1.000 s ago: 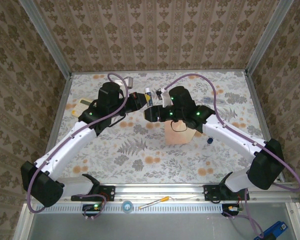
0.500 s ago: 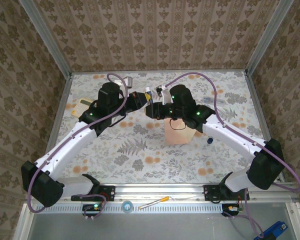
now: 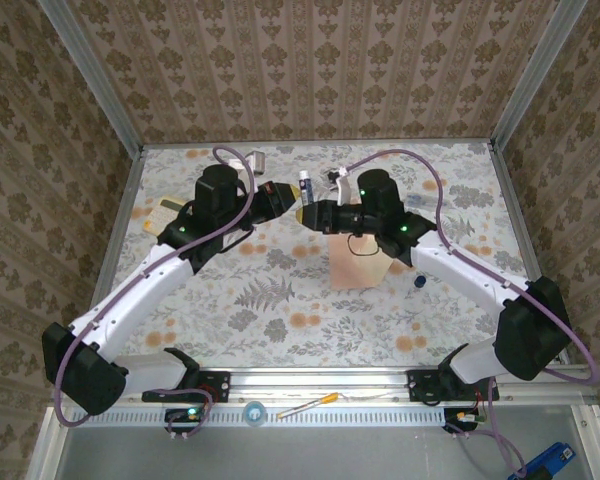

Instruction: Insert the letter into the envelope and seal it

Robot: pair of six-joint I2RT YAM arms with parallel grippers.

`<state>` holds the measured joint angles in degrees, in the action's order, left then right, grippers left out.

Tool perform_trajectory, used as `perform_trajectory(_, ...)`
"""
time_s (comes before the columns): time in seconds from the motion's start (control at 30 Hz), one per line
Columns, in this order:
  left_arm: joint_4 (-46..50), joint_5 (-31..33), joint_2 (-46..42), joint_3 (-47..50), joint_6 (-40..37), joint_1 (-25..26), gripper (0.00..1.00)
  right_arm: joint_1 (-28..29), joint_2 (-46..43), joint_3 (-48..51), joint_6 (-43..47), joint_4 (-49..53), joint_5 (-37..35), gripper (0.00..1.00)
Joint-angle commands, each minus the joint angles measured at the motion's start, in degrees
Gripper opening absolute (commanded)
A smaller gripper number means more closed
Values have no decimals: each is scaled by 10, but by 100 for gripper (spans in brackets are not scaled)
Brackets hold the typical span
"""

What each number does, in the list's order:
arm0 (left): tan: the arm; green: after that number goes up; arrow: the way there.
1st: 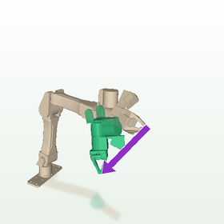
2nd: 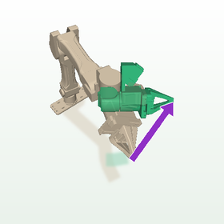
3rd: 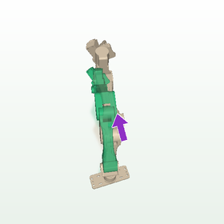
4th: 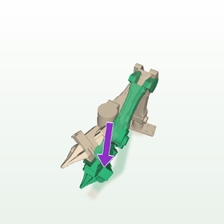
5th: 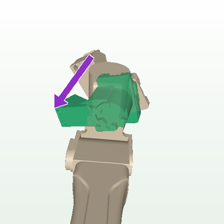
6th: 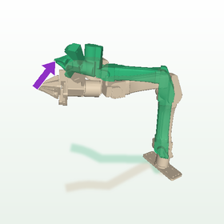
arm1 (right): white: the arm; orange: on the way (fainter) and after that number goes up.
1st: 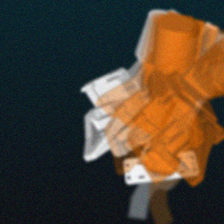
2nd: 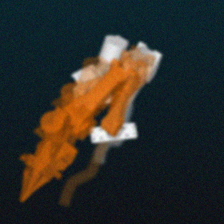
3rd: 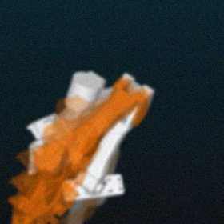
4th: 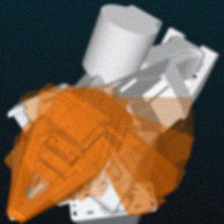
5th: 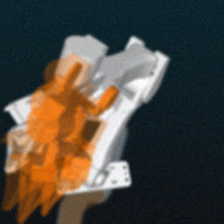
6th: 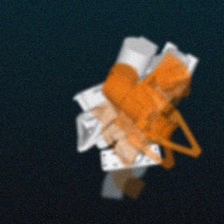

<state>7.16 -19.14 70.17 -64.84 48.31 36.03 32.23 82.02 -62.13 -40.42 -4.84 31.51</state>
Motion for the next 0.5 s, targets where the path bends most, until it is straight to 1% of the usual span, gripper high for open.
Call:
perform_trajectory(0.0,-19,-15,-20,9,10,4,8,-17,-15,17,-51,-101,66,25)
perform_trajectory(0.07,-19,-15,-21,10,10,4,9,-24,-15,22,-61,-113,78,24)
perform_trajectory(0.33,-4,-18,-20,6,-5,-4,9,-29,-19,22,-42,-79,77,24)
perform_trajectory(0.43,18,-32,-20,-6,-26,-20,17,-30,-19,24,-36,-68,80,23)
perform_trajectory(0.47,25,-38,-21,-9,-34,-27,20,-31,-34,25,-33,-65,81,23)
